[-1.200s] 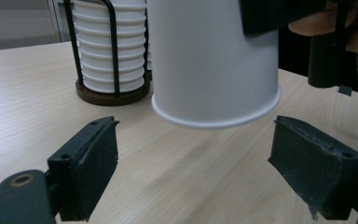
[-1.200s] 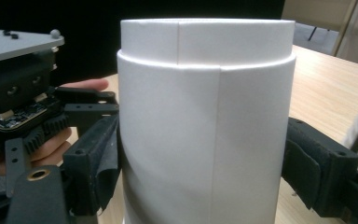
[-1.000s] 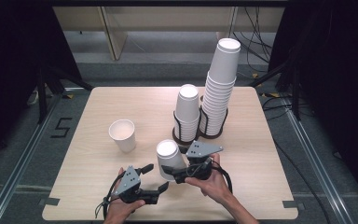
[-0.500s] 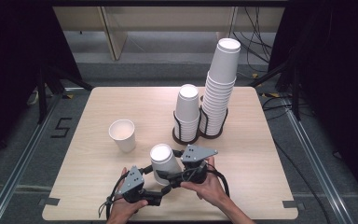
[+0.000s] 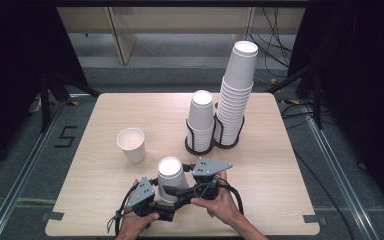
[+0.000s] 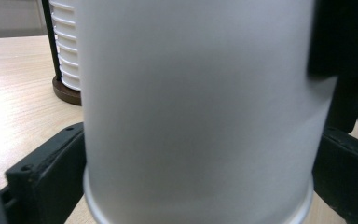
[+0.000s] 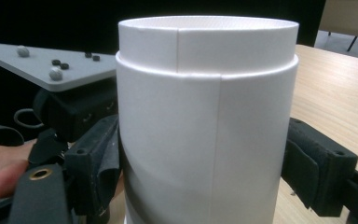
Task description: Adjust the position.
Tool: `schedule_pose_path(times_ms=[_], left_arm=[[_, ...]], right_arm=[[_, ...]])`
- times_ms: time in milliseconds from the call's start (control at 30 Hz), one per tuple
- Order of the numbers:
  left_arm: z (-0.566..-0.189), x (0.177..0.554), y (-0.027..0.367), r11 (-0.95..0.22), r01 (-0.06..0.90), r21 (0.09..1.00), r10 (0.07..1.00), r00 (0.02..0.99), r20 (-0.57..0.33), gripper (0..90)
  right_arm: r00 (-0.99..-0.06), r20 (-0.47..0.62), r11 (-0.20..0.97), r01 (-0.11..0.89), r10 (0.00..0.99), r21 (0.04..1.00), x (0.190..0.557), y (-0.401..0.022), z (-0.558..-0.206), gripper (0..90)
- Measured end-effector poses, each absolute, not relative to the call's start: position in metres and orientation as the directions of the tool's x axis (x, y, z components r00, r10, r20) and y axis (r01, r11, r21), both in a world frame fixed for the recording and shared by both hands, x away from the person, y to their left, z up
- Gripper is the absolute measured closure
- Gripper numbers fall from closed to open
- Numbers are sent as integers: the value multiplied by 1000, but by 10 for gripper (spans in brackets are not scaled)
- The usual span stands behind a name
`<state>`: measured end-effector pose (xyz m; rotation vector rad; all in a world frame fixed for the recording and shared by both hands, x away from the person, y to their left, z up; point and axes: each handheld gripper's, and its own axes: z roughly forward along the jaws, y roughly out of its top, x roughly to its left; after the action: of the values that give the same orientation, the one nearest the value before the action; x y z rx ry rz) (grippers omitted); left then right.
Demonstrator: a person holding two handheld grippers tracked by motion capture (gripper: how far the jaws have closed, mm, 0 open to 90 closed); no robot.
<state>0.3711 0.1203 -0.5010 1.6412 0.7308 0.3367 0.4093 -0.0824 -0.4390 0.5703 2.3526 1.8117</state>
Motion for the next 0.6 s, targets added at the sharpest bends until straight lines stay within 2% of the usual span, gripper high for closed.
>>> schedule_pose_path(times_ms=[333,600], left_arm=[[-501,369,119,-70,243,968,632,761,-145,0],[-499,369,120,-85,248,965,627,766,-141,47]], right_arm=[[-922,167,196,246,349,949,410,-82,-441,208],[-916,189,179,265,355,948,410,-82,-442,192]])
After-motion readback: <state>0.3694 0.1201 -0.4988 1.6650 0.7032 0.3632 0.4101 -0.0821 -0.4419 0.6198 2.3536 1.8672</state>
